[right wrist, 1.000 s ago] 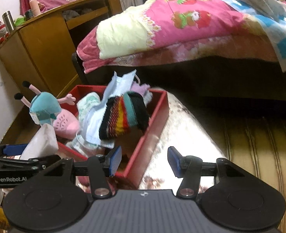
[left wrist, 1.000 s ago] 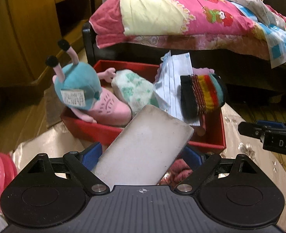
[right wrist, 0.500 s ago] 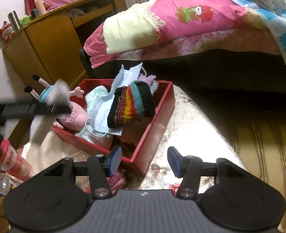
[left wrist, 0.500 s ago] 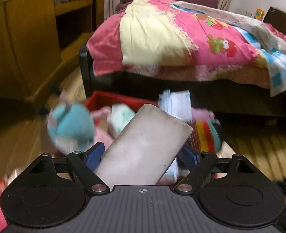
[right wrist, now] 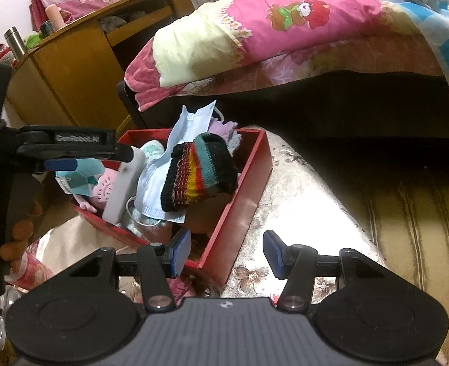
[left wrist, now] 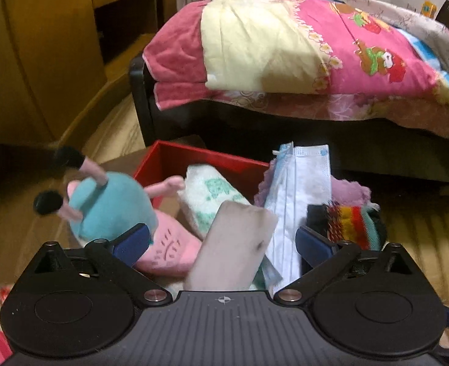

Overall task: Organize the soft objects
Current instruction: 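Open the right gripper to drop the hat while the left lowers the block into the box, then lower the right gripper onto the pink knit item on the rug and close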

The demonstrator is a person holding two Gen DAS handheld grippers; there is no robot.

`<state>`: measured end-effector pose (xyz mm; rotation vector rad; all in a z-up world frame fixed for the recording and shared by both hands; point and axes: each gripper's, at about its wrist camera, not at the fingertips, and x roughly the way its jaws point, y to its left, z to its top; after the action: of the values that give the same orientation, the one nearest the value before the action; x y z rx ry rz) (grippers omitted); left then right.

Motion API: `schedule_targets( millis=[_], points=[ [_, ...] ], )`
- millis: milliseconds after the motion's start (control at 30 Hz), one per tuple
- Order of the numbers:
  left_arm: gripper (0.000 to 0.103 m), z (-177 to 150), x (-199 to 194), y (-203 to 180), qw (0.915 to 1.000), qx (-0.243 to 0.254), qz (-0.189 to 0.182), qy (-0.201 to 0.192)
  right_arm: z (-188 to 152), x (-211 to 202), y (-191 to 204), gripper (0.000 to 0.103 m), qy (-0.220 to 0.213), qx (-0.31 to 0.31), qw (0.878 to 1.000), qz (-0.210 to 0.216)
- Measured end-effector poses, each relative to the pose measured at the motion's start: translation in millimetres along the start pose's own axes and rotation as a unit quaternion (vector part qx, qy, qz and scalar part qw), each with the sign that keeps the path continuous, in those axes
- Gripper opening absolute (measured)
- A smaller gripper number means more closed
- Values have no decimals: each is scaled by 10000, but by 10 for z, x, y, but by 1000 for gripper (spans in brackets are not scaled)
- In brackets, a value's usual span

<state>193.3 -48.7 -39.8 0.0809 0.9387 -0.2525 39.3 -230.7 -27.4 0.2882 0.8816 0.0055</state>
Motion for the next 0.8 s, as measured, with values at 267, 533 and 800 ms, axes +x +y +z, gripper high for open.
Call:
schedule_targets(
  millis=[267,533,800],
  points=[
    [97,-503,-307,-47,9991,111,-403,115,-23,0,48,23,42,-36,10000,-43],
    [96,-828,-151,-302,9953,425,-633,590,-63,31,2,23,196,-21,9995,-239],
    [94,-948,-11,-376,9924,493,-756,838,-96,58,-119,24,311,17,9984,-475]
  ],
)
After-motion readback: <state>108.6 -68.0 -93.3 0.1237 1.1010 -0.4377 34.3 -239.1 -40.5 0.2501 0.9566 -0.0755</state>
